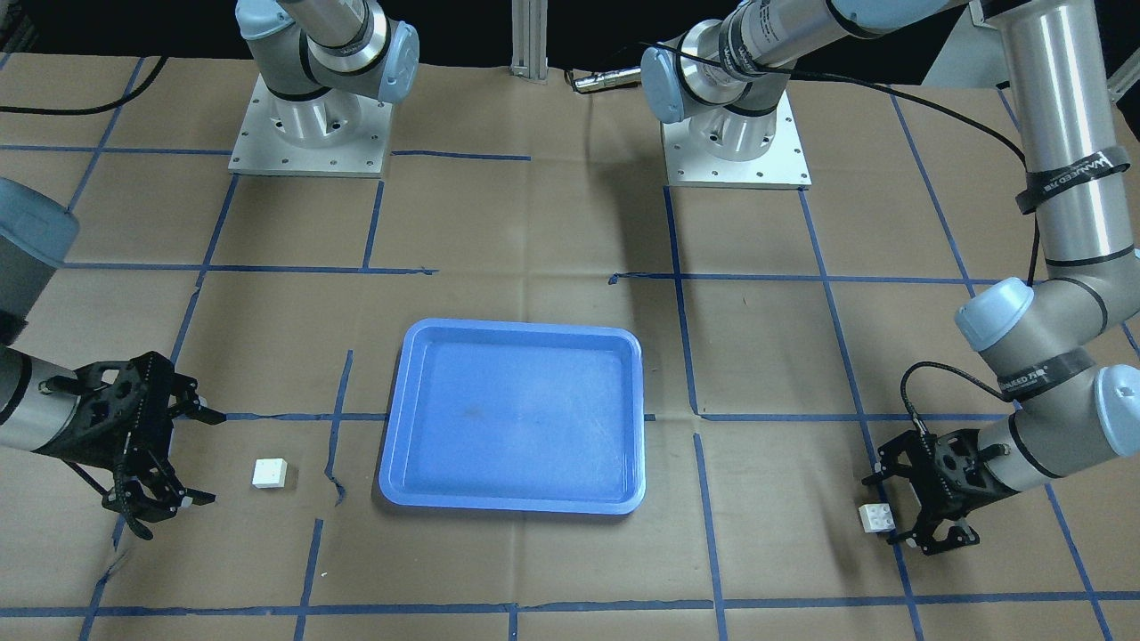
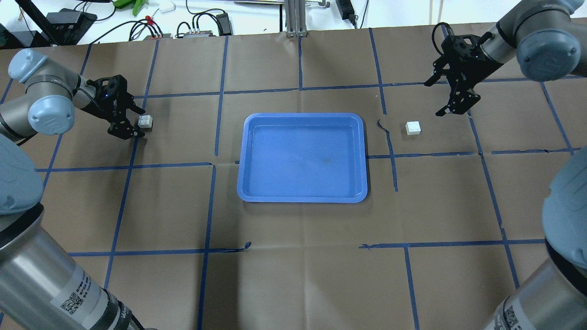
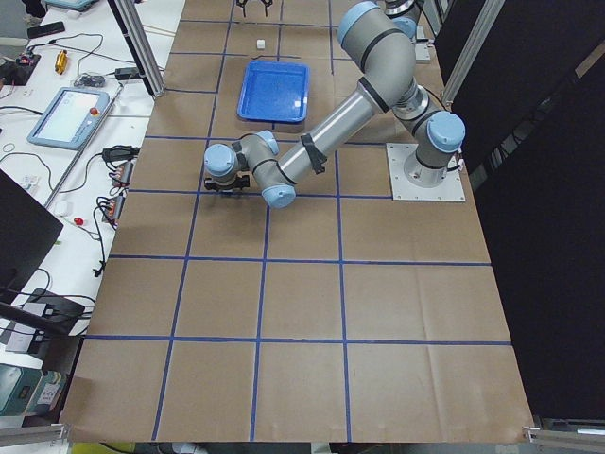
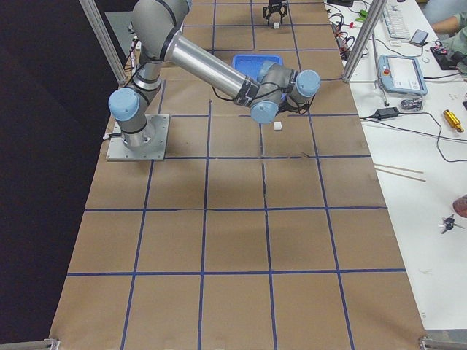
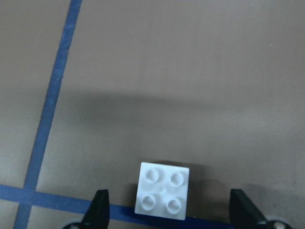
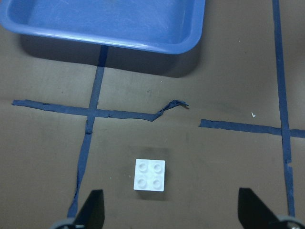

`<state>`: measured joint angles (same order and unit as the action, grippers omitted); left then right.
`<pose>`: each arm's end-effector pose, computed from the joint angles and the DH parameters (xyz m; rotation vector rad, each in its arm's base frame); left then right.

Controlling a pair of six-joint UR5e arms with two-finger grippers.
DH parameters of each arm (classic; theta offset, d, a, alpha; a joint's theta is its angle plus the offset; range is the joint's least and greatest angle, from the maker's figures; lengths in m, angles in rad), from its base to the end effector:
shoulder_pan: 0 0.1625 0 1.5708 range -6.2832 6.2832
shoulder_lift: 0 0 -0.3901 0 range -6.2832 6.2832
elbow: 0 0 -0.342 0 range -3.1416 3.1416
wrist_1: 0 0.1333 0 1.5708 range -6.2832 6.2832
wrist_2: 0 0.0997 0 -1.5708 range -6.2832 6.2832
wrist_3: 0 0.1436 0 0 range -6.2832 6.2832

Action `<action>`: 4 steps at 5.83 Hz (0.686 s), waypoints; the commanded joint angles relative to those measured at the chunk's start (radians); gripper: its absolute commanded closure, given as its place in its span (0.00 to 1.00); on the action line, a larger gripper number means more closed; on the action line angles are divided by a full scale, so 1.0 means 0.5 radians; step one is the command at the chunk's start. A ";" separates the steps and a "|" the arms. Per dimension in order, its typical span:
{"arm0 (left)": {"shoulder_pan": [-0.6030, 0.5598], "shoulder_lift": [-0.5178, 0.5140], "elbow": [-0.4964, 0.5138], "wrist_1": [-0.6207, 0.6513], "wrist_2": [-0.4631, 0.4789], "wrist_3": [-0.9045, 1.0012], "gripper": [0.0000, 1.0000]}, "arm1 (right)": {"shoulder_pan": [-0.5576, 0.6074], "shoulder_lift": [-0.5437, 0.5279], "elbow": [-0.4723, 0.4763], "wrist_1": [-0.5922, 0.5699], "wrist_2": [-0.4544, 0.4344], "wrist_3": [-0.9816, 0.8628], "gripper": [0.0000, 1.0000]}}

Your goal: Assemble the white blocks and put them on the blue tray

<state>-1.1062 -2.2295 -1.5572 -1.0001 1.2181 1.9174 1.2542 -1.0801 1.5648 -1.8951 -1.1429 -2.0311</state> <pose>0.1060 -0.6197 0.1235 -1.9183 -2.1882 0.4414 0.0077 -0.5960 0.2023 -2.0791 1.8644 -0.4727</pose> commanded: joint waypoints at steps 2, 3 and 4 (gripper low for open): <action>0.000 0.016 0.010 0.003 0.003 0.028 0.87 | -0.002 0.114 0.141 -0.296 0.122 0.171 0.00; -0.003 0.059 0.004 -0.015 -0.003 0.013 0.87 | -0.008 0.153 0.162 -0.311 0.199 0.166 0.00; -0.024 0.114 0.000 -0.061 -0.006 0.009 0.87 | -0.026 0.157 0.220 -0.315 0.206 0.132 0.00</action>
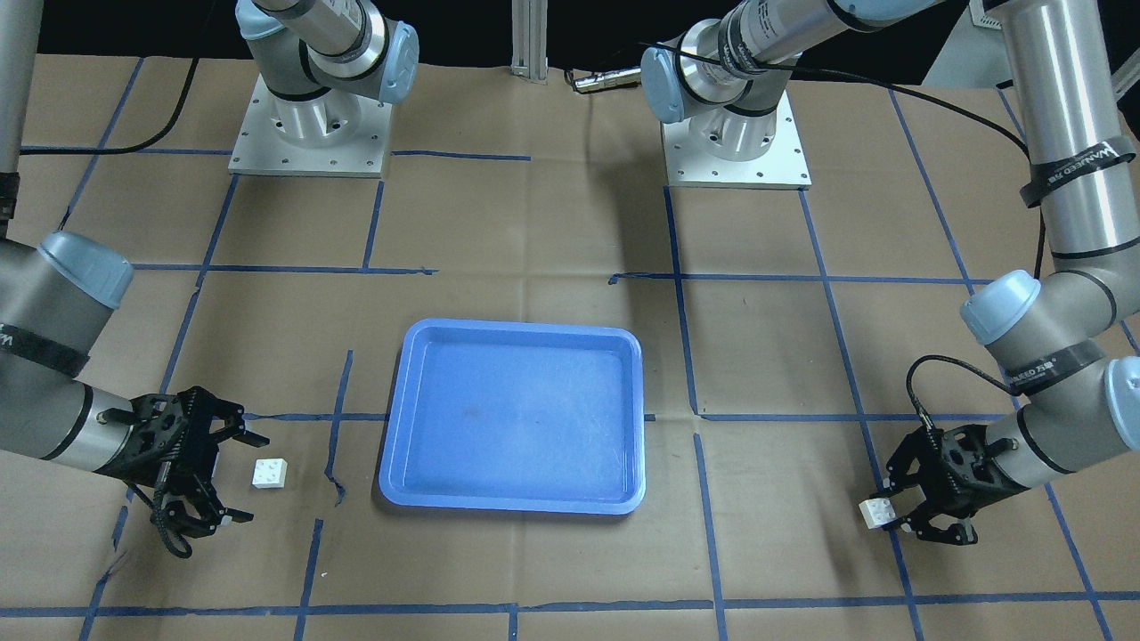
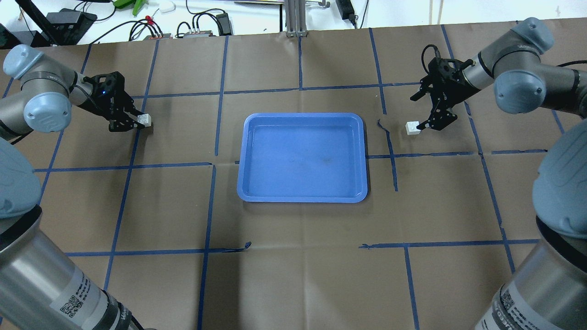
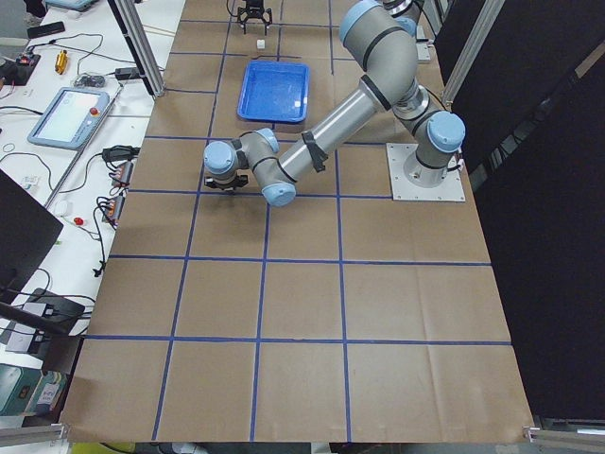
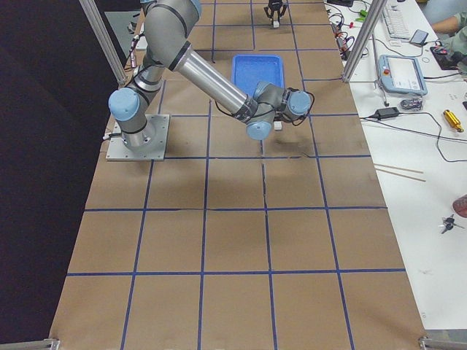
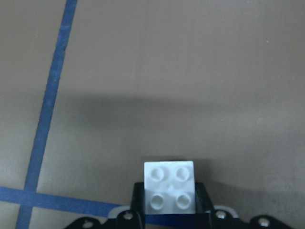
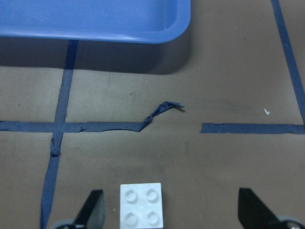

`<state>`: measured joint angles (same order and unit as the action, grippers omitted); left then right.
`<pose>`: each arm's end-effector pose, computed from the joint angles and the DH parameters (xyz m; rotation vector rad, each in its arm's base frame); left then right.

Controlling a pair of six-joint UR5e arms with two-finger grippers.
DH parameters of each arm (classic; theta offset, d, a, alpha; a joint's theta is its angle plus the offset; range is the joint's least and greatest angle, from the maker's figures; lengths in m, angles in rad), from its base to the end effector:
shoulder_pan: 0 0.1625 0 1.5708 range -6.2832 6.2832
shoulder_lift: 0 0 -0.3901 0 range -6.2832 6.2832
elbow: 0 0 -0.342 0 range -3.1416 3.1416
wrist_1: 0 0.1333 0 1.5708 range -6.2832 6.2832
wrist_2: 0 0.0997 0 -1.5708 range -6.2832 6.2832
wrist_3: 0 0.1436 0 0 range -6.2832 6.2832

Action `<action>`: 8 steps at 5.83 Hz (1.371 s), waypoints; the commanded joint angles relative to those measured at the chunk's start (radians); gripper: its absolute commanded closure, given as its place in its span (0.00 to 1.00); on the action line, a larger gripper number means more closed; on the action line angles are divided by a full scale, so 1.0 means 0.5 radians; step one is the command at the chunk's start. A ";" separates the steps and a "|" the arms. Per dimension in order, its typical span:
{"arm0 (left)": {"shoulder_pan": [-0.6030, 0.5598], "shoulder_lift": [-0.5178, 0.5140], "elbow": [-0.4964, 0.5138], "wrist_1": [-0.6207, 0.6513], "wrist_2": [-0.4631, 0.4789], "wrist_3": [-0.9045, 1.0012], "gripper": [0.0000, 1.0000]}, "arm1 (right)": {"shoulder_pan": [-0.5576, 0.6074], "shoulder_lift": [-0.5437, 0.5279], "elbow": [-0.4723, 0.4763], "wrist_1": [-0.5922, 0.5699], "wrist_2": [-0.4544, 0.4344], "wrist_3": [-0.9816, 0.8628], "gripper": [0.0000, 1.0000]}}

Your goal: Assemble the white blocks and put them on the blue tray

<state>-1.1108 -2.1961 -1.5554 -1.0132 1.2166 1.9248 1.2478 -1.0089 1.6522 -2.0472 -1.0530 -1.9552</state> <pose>0.1028 -0.6200 0.1432 -1.9474 -2.1861 0.4586 0.0164 -0.5950 0.1479 -1.9418 1.9088 -0.5595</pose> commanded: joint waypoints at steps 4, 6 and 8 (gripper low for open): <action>-0.685 0.333 -0.067 -0.442 0.009 -0.109 0.87 | -0.057 0.020 0.140 -0.090 0.011 -0.277 0.00; -1.032 0.333 -0.092 -0.386 0.006 -0.461 0.86 | -0.057 0.017 0.217 -0.090 0.005 -0.277 0.00; -1.211 0.284 -0.308 0.006 0.009 -0.821 0.85 | -0.060 0.014 0.193 -0.093 0.020 -0.259 0.02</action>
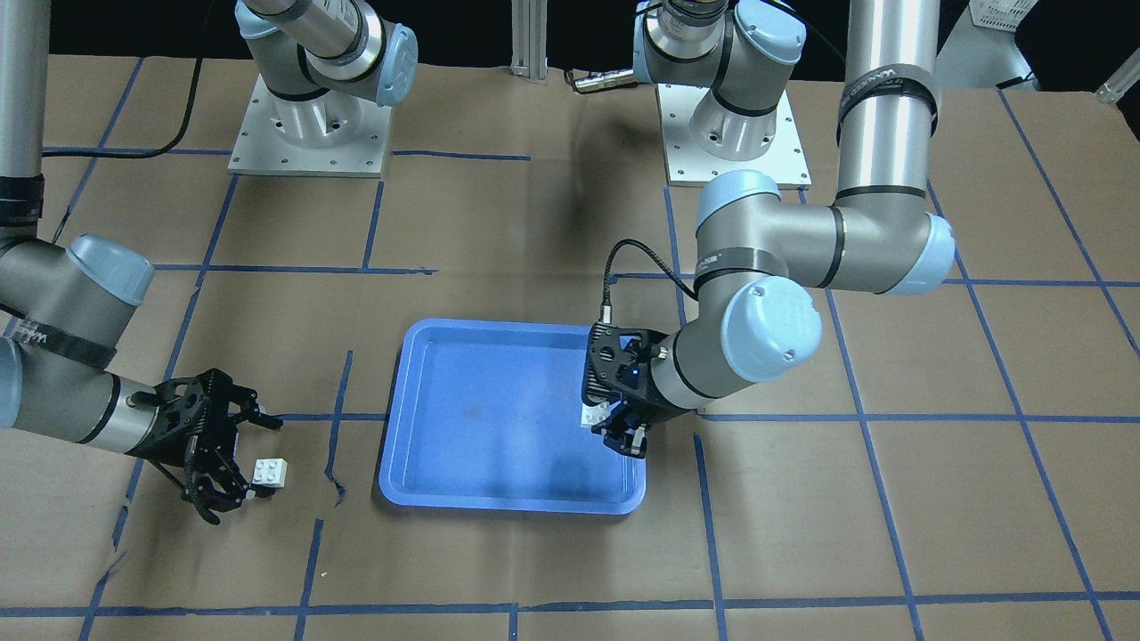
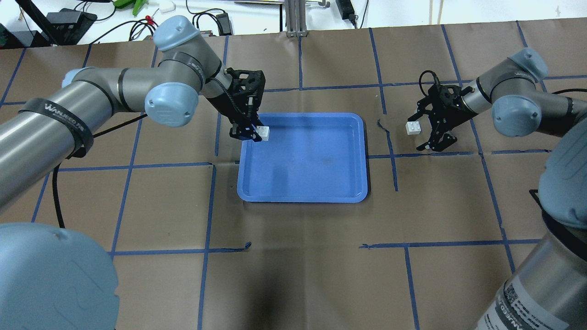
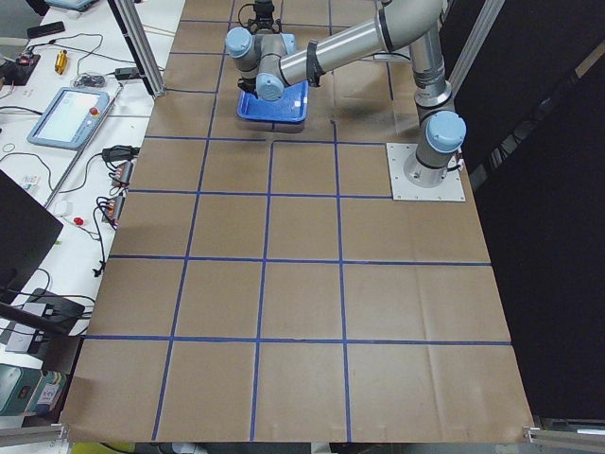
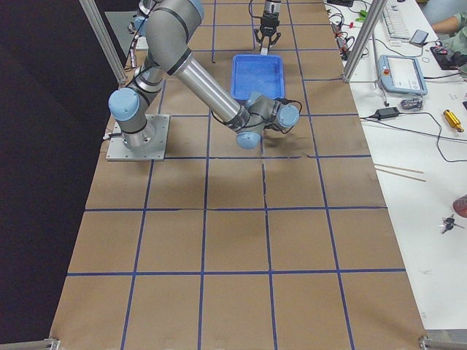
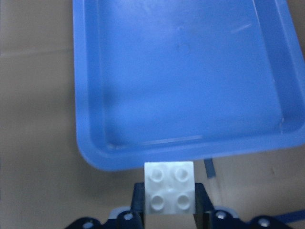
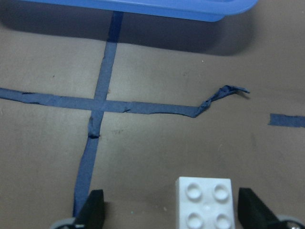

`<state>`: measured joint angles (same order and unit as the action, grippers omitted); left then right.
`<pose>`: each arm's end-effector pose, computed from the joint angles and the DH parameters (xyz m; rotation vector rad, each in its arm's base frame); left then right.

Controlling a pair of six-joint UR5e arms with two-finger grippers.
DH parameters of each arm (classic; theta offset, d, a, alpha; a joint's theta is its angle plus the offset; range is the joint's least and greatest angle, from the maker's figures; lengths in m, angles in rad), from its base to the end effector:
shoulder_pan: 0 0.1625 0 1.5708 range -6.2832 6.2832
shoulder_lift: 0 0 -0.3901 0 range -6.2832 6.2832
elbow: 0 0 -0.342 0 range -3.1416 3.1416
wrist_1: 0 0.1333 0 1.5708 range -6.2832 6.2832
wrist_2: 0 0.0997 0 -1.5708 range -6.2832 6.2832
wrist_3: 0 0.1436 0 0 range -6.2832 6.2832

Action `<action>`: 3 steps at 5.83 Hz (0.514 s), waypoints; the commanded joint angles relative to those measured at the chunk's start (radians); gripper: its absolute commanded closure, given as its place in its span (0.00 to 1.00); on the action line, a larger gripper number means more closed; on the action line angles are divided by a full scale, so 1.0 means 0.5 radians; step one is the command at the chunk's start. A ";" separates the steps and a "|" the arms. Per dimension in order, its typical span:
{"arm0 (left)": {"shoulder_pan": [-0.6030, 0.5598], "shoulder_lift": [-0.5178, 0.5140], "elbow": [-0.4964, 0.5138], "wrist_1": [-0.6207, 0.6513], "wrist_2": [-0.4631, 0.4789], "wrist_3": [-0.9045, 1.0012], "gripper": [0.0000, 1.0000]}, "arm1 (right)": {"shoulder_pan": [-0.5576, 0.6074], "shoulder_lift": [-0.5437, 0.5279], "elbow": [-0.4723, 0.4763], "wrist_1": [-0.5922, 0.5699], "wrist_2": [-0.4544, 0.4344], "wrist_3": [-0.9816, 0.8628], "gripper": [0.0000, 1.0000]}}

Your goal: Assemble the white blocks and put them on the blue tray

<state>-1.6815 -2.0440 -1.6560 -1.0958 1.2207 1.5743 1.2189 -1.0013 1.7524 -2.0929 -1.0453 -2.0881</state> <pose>-0.2429 -0.5324 0.1858 -2.0876 -1.8897 0.2453 0.0103 -0.5676 0.1140 -2.0011 1.8039 -0.5738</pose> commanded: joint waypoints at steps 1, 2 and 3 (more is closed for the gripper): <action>-0.149 -0.026 -0.224 0.367 0.013 -0.215 0.84 | -0.002 -0.001 -0.010 -0.002 0.004 0.010 0.12; -0.229 -0.099 -0.204 0.506 0.013 -0.407 0.84 | -0.002 0.002 -0.038 -0.002 0.004 0.013 0.18; -0.245 -0.115 -0.213 0.523 0.037 -0.433 0.84 | -0.002 0.008 -0.062 -0.002 0.004 0.025 0.31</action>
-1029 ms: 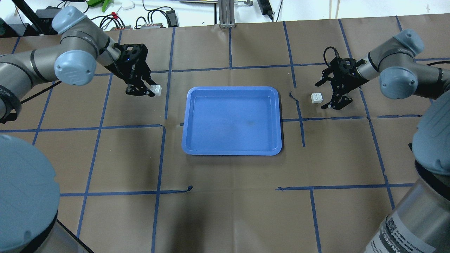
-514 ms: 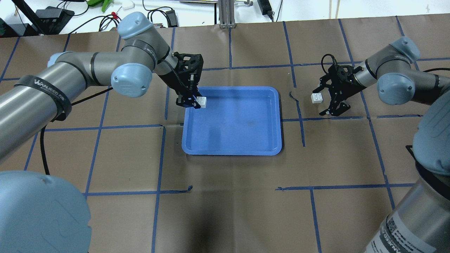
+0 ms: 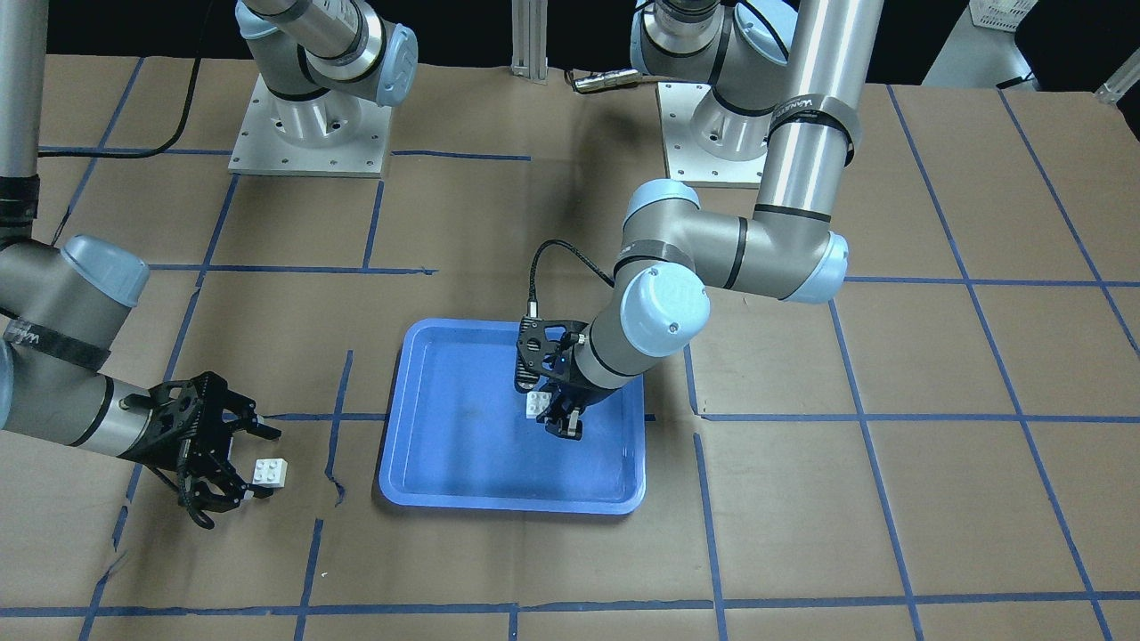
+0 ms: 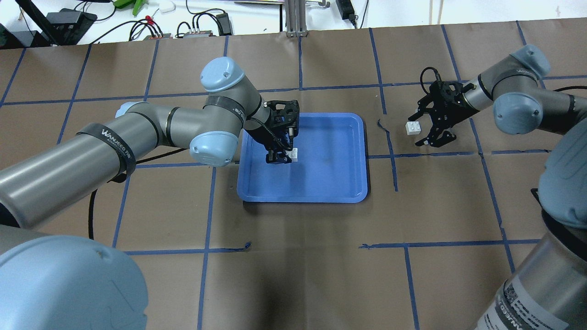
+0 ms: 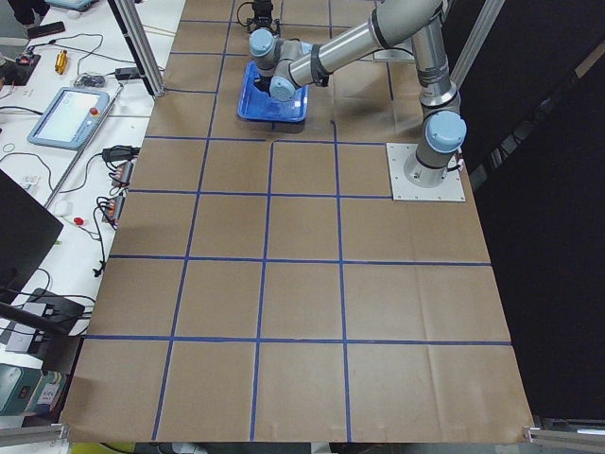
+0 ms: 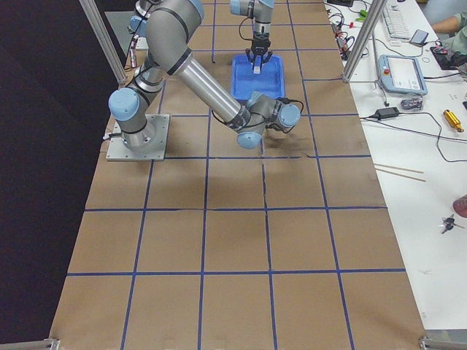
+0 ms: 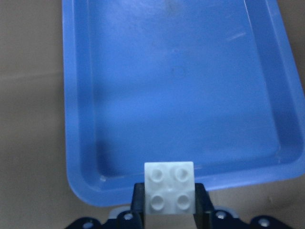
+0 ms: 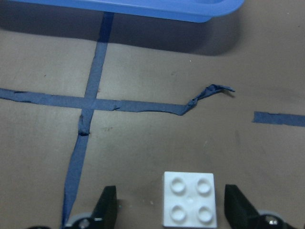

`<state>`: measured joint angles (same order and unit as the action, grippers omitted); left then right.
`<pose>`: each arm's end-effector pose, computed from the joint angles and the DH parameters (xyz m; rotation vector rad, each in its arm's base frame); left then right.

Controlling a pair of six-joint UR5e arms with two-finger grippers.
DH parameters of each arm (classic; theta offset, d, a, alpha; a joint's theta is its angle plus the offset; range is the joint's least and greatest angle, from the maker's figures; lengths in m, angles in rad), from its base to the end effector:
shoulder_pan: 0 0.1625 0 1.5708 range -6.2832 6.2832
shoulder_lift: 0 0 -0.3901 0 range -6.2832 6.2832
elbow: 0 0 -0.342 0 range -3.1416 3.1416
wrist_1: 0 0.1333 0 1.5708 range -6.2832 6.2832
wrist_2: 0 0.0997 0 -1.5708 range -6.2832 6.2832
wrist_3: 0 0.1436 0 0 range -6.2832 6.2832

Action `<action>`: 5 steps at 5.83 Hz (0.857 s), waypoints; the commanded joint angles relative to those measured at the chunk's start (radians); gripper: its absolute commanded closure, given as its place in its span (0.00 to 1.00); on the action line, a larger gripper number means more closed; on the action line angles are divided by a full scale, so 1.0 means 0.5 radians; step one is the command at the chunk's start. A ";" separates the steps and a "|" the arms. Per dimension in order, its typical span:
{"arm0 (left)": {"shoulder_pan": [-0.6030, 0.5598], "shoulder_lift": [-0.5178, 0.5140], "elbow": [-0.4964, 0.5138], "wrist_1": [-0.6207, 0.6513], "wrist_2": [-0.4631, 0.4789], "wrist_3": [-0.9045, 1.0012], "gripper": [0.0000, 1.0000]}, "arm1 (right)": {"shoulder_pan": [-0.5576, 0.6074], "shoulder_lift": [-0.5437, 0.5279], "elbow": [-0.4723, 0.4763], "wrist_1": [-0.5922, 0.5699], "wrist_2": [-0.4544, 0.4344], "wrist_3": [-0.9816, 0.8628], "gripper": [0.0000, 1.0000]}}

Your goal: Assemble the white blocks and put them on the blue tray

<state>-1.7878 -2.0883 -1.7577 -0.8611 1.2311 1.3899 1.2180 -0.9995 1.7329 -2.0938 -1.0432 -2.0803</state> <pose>-0.2962 -0.5020 0.1452 -2.0512 -1.9766 0.2766 0.0075 -0.5746 0.1196 -2.0068 1.8161 -0.5863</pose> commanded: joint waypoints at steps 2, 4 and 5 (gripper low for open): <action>-0.032 -0.036 -0.010 0.069 0.041 -0.065 0.74 | 0.000 0.005 -0.017 0.000 -0.003 0.010 0.53; -0.032 -0.017 -0.031 0.060 0.050 -0.068 0.11 | 0.000 -0.001 -0.039 0.000 0.000 0.010 0.77; -0.023 0.040 0.005 -0.004 0.053 -0.071 0.10 | 0.000 -0.016 -0.069 0.003 -0.003 0.016 0.86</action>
<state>-1.8026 -2.0896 -1.7666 -0.8408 1.2560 1.3559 1.2180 -1.0022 1.7097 -2.0934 -1.0436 -2.0745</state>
